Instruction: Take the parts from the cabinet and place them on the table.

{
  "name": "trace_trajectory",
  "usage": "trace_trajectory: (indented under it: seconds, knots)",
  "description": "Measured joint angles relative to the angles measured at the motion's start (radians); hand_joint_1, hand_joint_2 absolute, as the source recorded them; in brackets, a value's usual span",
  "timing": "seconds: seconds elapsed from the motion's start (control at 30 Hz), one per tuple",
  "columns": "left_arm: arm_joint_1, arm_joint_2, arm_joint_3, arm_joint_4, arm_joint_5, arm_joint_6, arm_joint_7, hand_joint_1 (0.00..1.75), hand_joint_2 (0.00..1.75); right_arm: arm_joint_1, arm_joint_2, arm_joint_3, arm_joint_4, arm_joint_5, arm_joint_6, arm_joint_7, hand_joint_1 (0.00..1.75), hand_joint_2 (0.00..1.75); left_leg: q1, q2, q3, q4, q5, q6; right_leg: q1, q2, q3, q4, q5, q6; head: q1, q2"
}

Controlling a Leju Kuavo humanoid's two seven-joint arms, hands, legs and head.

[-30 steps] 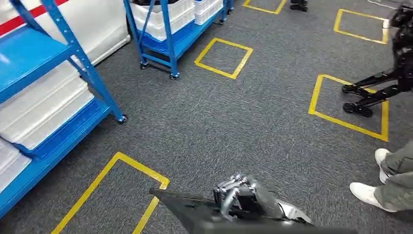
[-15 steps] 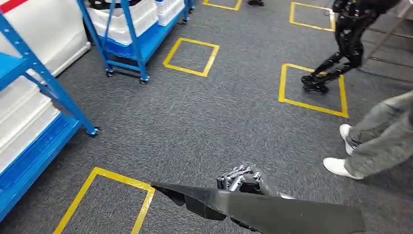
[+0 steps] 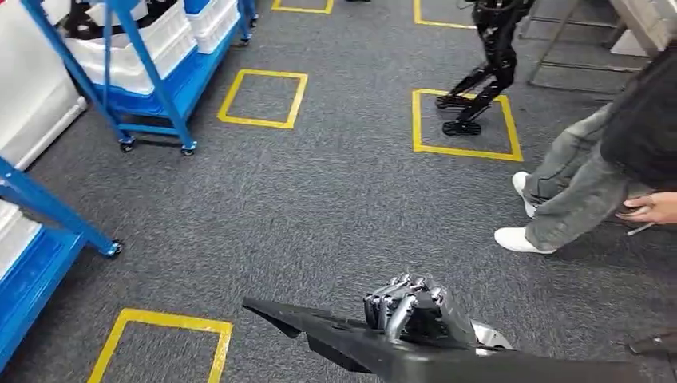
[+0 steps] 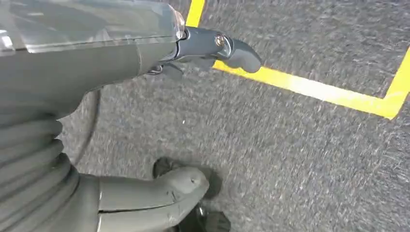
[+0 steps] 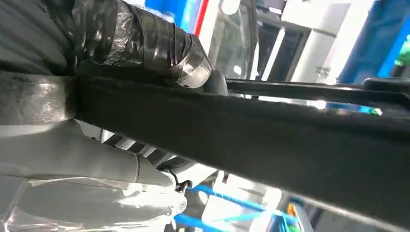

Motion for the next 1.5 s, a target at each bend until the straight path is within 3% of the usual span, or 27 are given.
trace_trajectory:
  seconds: [0.03,0.1,0.13,0.17,0.2,0.23,0.33,0.4,0.47,0.53,0.57,0.63,0.67,0.7,0.73,0.83,0.87,0.9,0.93,1.03,1.1,1.17,1.2,1.23,1.37,1.43,1.5]
  knots:
    - [0.002,0.002,0.005,0.0,0.0,0.0,-0.001,0.0,1.75,0.006,0.006,-0.006,-0.001,-0.001,0.001,-0.007,1.75,1.75,0.002,0.0,-0.011,0.009,0.013,-0.004,-0.001,0.014,-0.001,0.003,-0.001,0.001,0.0,0.0]
    - [0.002,0.009,0.008,0.0,-0.004,-0.001,-0.005,0.0,1.75,0.022,0.019,-0.014,-0.005,-0.006,0.0,-0.022,1.75,1.75,0.009,-0.003,0.025,-0.088,0.091,-0.012,-0.007,0.041,-0.001,0.016,-0.008,0.009,0.0,0.0]
    - [0.001,0.015,0.009,0.0,-0.008,-0.001,-0.006,0.0,1.75,0.033,0.027,-0.022,-0.01,-0.01,0.0,-0.031,1.75,1.75,0.015,-0.019,0.068,-0.184,0.145,-0.017,-0.012,0.055,0.0,0.023,-0.013,0.016,0.0,0.0]
    - [0.003,0.018,0.009,0.0,-0.012,0.0,-0.008,0.0,1.75,0.04,0.03,-0.028,-0.015,-0.015,0.0,-0.037,1.75,1.75,0.022,-0.054,0.095,-0.252,0.164,-0.021,-0.015,0.065,-0.002,0.032,-0.018,0.023,0.0,0.0]
    - [0.003,0.025,0.011,0.0,-0.013,0.001,-0.008,0.0,1.75,0.044,0.033,-0.036,-0.019,-0.021,0.0,-0.046,1.75,1.75,0.017,-0.087,0.106,-0.272,0.149,-0.02,-0.012,0.076,-0.012,0.043,-0.021,0.03,0.0,0.0]
    - [0.003,0.034,0.013,-0.001,-0.012,0.002,-0.006,0.0,1.75,0.054,0.037,-0.041,-0.021,-0.023,0.0,-0.052,1.75,1.75,0.017,-0.079,0.108,-0.268,0.15,-0.002,-0.012,0.091,-0.017,0.04,-0.018,0.033,0.0,0.0]
    - [0.002,0.06,0.014,-0.001,-0.013,0.003,0.0,0.0,1.75,0.094,0.049,-0.057,-0.025,-0.029,0.003,-0.072,1.75,1.75,0.014,-0.045,0.109,-0.278,0.157,0.017,-0.018,0.12,-0.022,0.033,-0.009,0.049,0.0,0.0]
    - [-0.005,0.072,0.015,-0.003,-0.011,0.003,0.007,0.0,1.75,0.101,0.055,-0.063,-0.028,-0.029,0.006,-0.075,1.75,1.75,0.012,-0.022,0.112,-0.282,0.159,0.029,-0.011,0.015,-0.049,0.094,-0.05,0.056,0.001,0.0]
    - [0.0,0.079,0.017,-0.003,-0.011,0.003,0.014,0.0,1.75,0.105,0.063,-0.064,-0.029,-0.028,0.013,-0.077,1.75,1.75,0.005,0.004,0.112,-0.281,0.156,0.036,-0.017,-0.014,-0.126,0.248,-0.126,0.061,0.001,0.0]
    - [0.0,0.082,0.02,-0.003,-0.011,0.009,0.014,0.0,1.75,0.108,0.066,-0.064,-0.027,-0.028,0.026,-0.075,1.75,1.75,0.0,0.031,0.112,-0.281,0.153,0.038,-0.018,-0.018,-0.182,0.355,-0.154,0.06,0.001,0.0]
    - [-0.002,0.082,0.02,-0.003,-0.012,0.018,0.01,0.0,1.75,0.108,0.066,-0.064,-0.026,-0.028,0.031,-0.071,1.75,1.75,-0.002,0.043,0.114,-0.281,0.15,0.039,-0.017,-0.018,-0.174,0.338,-0.13,0.057,0.001,0.0]
    - [-0.007,0.08,0.02,-0.003,-0.015,0.045,0.003,0.0,1.75,0.108,0.068,-0.064,-0.026,-0.028,0.039,-0.063,1.75,1.75,-0.004,0.064,0.124,-0.281,0.144,0.038,-0.009,-0.029,-0.094,0.188,-0.047,0.041,0.001,0.0]
    - [-0.008,0.076,0.02,-0.003,-0.024,0.06,-0.005,0.0,1.75,0.108,0.071,-0.064,-0.026,-0.028,0.04,-0.062,1.75,1.75,-0.004,0.072,0.13,-0.283,0.141,0.037,0.002,-0.061,-0.043,0.099,-0.011,0.028,0.001,0.0]
    - [-0.008,0.071,0.02,-0.003,-0.024,0.05,-0.019,0.0,1.75,0.106,0.072,-0.064,-0.026,-0.028,0.039,-0.061,1.75,1.75,-0.004,0.08,0.135,-0.286,0.139,0.035,0.018,-0.119,-0.017,0.047,-0.018,0.017,0.001,0.0]
    - [-0.007,0.068,0.02,-0.003,-0.027,0.035,-0.033,0.0,1.75,0.105,0.076,-0.064,-0.027,-0.026,0.036,-0.059,1.75,1.75,-0.009,0.09,0.134,-0.284,0.136,0.029,0.027,-0.122,-0.013,0.03,-0.022,0.014,0.001,0.0]
    - [-0.012,0.062,0.018,-0.002,-0.038,0.018,-0.05,0.0,1.75,0.114,0.076,-0.064,-0.031,-0.018,0.027,-0.053,1.75,1.75,-0.01,0.129,0.147,-0.294,0.132,0.021,0.028,-0.082,-0.014,0.022,-0.019,0.005,0.001,0.0]
    - [-0.014,0.06,0.018,-0.002,-0.041,0.015,-0.054,0.0,1.75,0.117,0.076,-0.064,-0.033,-0.017,0.023,-0.052,1.75,1.75,-0.007,0.108,0.146,-0.286,0.12,0.016,0.008,-0.073,0.003,0.002,-0.008,0.001,0.0,0.0]
    - [-0.015,0.058,0.017,-0.002,-0.043,0.012,-0.056,0.0,1.75,0.114,0.077,-0.064,-0.034,-0.018,0.022,-0.052,1.75,1.75,-0.004,0.046,0.139,-0.259,0.106,0.014,0.009,-0.06,0.01,-0.007,-0.007,0.0,0.002,0.0]
    - [-0.013,0.058,0.017,-0.002,-0.042,0.012,-0.056,0.0,1.75,0.11,0.079,-0.064,-0.034,-0.018,0.022,-0.05,1.75,1.75,-0.003,0.014,0.103,-0.184,0.065,0.013,0.008,-0.048,0.011,-0.007,-0.007,-0.003,0.0,0.0]
    - [-0.001,0.059,0.018,-0.002,-0.042,-0.001,-0.056,0.0,1.75,0.113,0.082,-0.064,-0.033,-0.019,0.024,-0.044,1.75,1.75,0.001,0.001,-0.004,0.002,0.009,0.0,0.007,-0.005,0.011,0.001,-0.01,-0.005,0.0,0.0]
    - [0.0,0.058,0.018,-0.002,-0.041,-0.025,-0.056,0.0,1.75,0.112,0.082,-0.064,-0.032,-0.027,0.024,-0.038,1.75,1.75,0.007,0.001,0.001,-0.044,0.068,-0.007,0.001,0.023,0.009,0.014,-0.016,0.002,0.0,0.0]
    - [-0.001,0.058,0.018,-0.002,-0.042,-0.041,-0.057,0.0,1.75,0.108,0.082,-0.063,-0.031,-0.037,0.025,-0.027,1.75,1.75,0.018,-0.022,0.072,-0.208,0.166,-0.017,-0.008,0.048,0.008,0.038,-0.031,0.015,0.001,0.0]
    - [-0.001,0.057,0.017,-0.002,-0.042,-0.044,-0.057,0.0,1.75,0.108,0.082,-0.063,-0.029,-0.039,0.028,-0.026,1.75,1.75,0.021,-0.073,0.088,-0.234,0.148,-0.023,-0.01,0.058,0.007,0.04,-0.035,0.023,0.0,0.0]
    - [0.001,0.055,0.017,-0.001,-0.041,-0.047,-0.058,0.0,1.75,0.102,0.082,-0.063,-0.029,-0.04,0.028,-0.025,1.75,1.75,0.021,-0.092,0.092,-0.263,0.153,-0.013,-0.007,0.071,-0.002,0.051,-0.037,0.028,0.001,0.0]
    - [-0.001,0.054,0.017,-0.001,-0.042,-0.05,-0.058,0.0,1.75,0.102,0.082,-0.06,-0.029,-0.041,0.029,-0.024,1.75,1.75,0.019,-0.052,0.096,-0.267,0.162,0.021,-0.014,0.106,-0.009,0.038,-0.025,0.046,0.001,0.0]
    - [-0.003,0.054,0.018,-0.001,-0.04,-0.051,-0.06,0.0,1.75,0.097,0.082,-0.058,-0.029,-0.051,0.027,-0.019,1.75,1.75,0.014,-0.03,0.097,-0.269,0.162,0.033,-0.011,0.013,-0.043,0.112,-0.075,0.057,0.002,0.0]
    - [0.006,0.054,0.018,-0.001,-0.038,-0.051,-0.06,0.0,1.75,0.097,0.083,-0.054,-0.028,-0.06,0.021,-0.01,1.75,1.75,0.006,-0.004,0.096,-0.269,0.159,0.036,-0.015,-0.017,-0.123,0.273,-0.151,0.064,0.002,0.0]
